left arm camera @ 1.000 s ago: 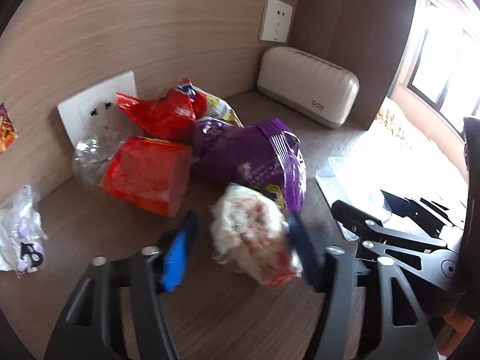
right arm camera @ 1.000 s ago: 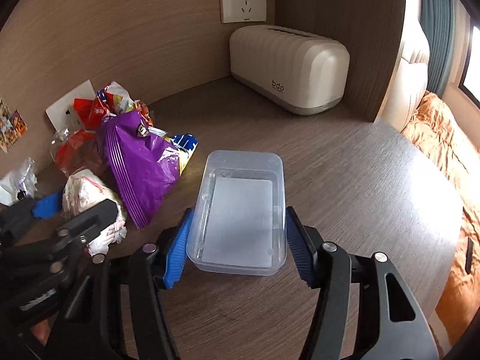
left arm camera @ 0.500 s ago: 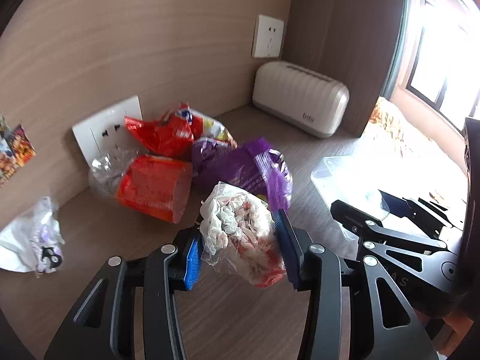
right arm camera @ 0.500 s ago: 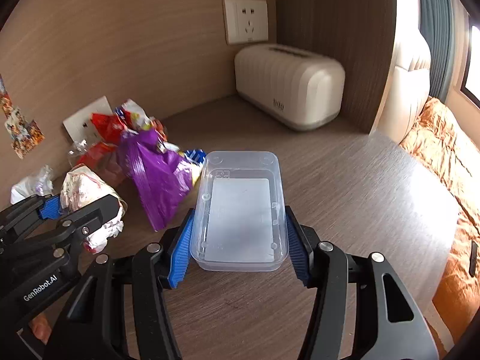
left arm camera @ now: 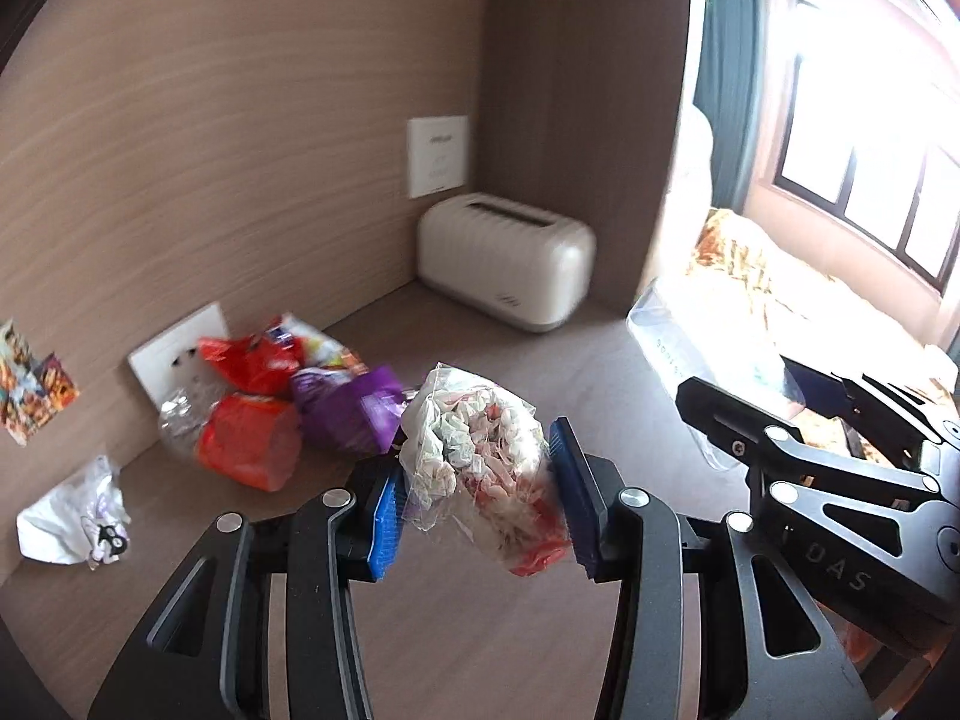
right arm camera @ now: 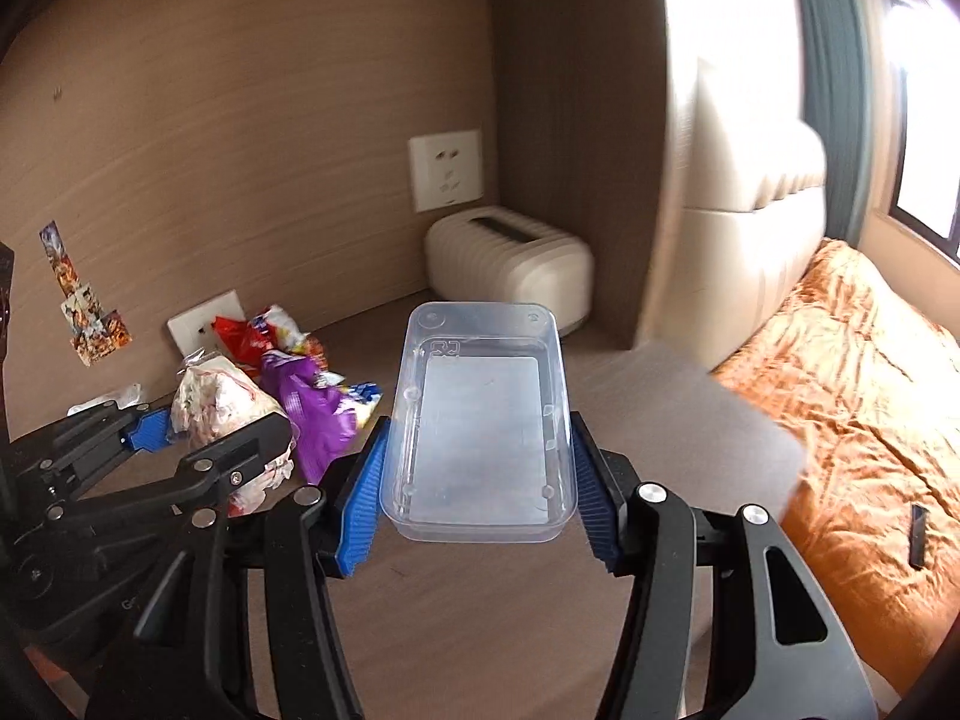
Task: Collect trash
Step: 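Grasp the white tissue bundle with left tool while right tool grasps the clear plastic box, then carry the tissue bundle and plastic box to the bin and open both tools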
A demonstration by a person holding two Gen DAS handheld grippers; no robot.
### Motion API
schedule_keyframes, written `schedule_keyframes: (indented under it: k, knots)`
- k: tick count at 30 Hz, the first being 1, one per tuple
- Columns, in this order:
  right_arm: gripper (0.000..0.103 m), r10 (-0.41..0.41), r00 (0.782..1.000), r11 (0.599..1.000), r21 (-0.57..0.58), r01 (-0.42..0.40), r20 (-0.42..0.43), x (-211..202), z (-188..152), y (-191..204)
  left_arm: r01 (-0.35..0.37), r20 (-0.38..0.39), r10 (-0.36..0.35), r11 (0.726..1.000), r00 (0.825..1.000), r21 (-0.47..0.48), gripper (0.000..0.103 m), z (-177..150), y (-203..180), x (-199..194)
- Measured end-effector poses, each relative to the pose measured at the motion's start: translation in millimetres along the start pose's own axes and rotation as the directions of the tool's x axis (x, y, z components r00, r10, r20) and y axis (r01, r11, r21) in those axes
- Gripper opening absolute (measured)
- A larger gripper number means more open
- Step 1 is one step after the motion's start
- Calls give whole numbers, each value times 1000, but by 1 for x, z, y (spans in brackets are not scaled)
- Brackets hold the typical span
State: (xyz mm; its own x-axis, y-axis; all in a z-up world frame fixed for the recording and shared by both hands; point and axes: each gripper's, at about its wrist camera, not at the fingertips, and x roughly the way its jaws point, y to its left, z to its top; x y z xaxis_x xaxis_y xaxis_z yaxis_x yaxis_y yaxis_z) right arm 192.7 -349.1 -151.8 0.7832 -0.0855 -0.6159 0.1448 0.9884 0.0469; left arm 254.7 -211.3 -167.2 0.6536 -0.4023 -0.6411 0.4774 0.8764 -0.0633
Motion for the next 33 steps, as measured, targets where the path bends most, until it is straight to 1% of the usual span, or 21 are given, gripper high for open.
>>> schedule_keyframes:
  k: [3, 8, 12, 17, 21, 24, 28, 33]
  knots:
    - [57, -26, 1000, 999, 19, 25, 12, -22, -5, -24, 22, 3, -22, 999, 1000, 27, 44, -1, -28, -5]
    - [57, -73, 997, 996, 53, 73, 5, -47, -19, -61, 81, 1, -82, 994, 997, 70, 44, -5, -76, -14]
    - [57, -111, 994, 990, 84, 111, -3, -70, -38, -94, 118, -19, -117, 987, 993, 107, 44, -13, -116, -17]
    - [57, -153, 988, 981, 117, 154, -21, -90, -59, -127, 167, -54, -161, 975, 986, 145, 44, -28, -165, -17]
    - [57, -178, 983, 973, 141, 182, -42, -103, -78, -152, 205, -85, -194, 966, 977, 160, 44, -41, -192, -12]
    - [57, -193, 979, 967, 156, 202, -73, -106, -99, -169, 223, -114, -205, 958, 972, 178, 44, -56, -212, -6]
    - [57, -201, 974, 961, 173, 217, -106, -105, -125, -187, 249, -167, -218, 949, 962, 192, 44, -87, -238, 10]
    - [57, -197, 965, 960, 164, 225, -173, -84, -168, -206, 266, -234, -217, 942, 948, 204, 44, -129, -260, 41]
